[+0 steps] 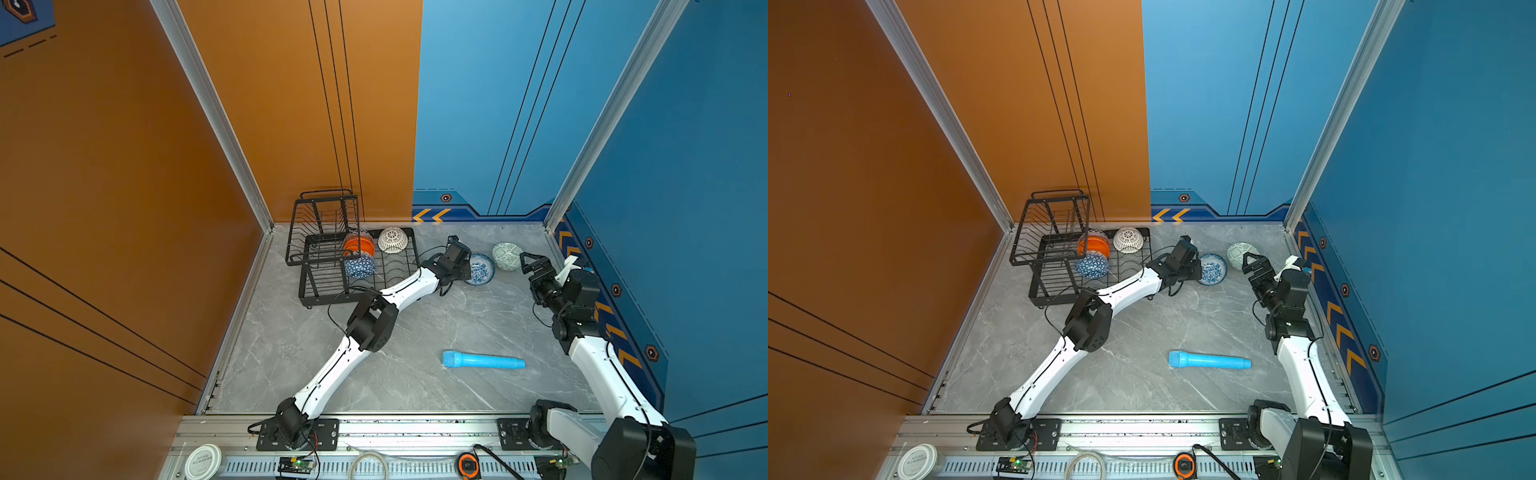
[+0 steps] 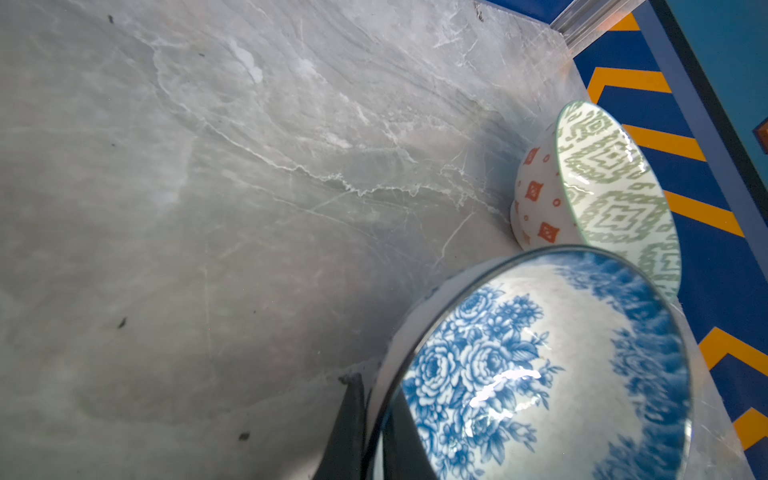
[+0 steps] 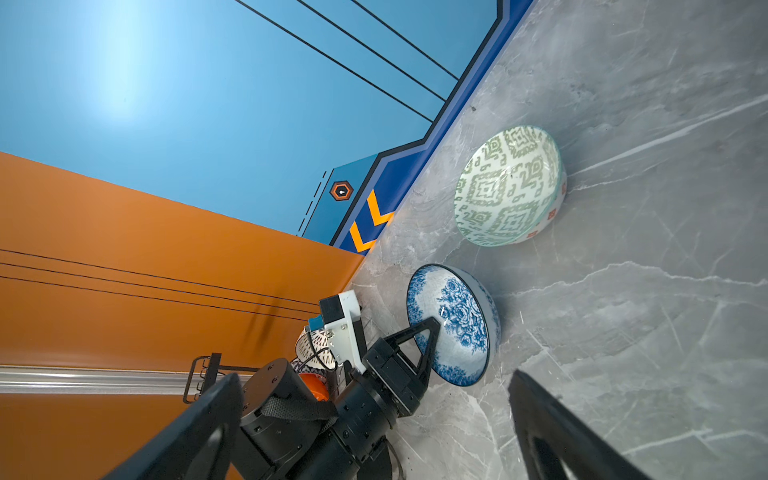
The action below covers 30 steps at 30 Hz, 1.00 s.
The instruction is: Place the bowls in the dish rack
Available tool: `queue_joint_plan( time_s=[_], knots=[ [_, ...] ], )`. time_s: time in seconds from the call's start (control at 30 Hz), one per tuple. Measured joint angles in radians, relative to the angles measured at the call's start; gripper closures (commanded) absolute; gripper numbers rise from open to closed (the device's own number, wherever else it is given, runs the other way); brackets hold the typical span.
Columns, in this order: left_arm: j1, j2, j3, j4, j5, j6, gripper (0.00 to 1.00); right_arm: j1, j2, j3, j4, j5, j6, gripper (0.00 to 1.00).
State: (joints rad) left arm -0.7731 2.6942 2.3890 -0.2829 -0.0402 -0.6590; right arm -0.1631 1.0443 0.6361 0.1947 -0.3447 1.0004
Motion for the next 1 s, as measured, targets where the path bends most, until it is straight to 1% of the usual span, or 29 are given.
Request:
queue_joint_plan(
  time_s=[0.13,0.23,0.53,0.67,0.83,1.0],
  knots=[
    [0.000,-0.035,-0.056,0.010,-0.001,0.000,1.00,0.000,0.000,0.000,0.000,0.000,0.003,0.00],
    [0.001,-0.087,-0.141,0.046,-0.011,0.005,1.00,0.000,0.000,0.000,0.000,0.000,0.008,0.00],
    [0.006,-0.323,-0.456,0.273,-0.075,0.003,1.00,0.024,-0.011,0.000,0.000,-0.020,0.050,0.00],
    [0.009,-0.439,-0.603,0.408,-0.126,0.004,1.00,0.062,-0.014,0.012,-0.002,-0.023,0.074,0.00],
    [0.014,-0.569,-0.780,0.570,-0.209,0.026,1.00,0.126,-0.020,0.065,-0.002,-0.022,0.097,0.00],
    [0.015,-0.685,-0.967,0.765,-0.344,0.081,1.00,0.228,-0.018,0.145,-0.004,-0.011,0.106,0.00]
  ],
)
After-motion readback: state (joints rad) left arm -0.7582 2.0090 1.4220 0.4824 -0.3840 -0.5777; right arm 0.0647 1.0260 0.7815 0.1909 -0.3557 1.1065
